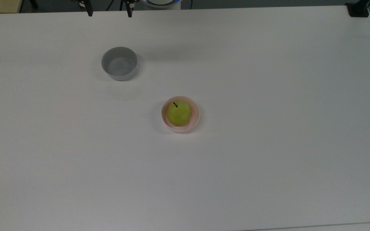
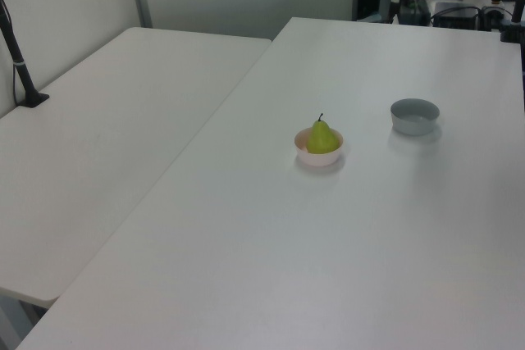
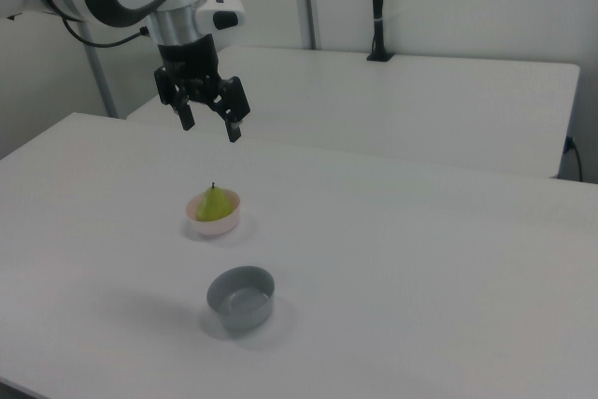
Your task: Place the pear in the bowl
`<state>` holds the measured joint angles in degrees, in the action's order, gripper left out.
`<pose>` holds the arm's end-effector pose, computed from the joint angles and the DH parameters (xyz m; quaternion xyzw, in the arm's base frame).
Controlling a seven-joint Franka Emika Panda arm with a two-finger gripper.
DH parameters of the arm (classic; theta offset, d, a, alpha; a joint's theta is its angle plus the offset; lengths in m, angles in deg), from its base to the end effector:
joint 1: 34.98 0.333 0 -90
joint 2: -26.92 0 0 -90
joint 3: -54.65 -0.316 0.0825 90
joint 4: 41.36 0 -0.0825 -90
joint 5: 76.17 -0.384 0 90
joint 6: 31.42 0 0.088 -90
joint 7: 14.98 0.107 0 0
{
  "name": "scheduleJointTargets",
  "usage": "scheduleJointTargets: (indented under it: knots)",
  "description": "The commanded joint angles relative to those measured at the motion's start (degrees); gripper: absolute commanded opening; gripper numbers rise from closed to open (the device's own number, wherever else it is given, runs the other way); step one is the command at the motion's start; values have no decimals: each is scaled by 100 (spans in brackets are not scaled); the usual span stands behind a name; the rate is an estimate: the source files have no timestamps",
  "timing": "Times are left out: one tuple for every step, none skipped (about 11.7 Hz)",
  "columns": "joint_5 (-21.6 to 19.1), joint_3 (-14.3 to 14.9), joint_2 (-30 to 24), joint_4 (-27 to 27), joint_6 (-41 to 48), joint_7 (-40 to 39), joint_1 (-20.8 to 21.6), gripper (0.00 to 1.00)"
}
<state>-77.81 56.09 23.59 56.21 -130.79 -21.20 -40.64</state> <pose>0.5463 -0.0658 0.6085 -0.9988 0.0094 -0.0462 0.0097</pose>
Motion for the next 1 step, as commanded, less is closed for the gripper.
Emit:
scheduleJointTargets:
  knots:
    - [-117, 40, -36, 34, 14, -90, 100, 100]
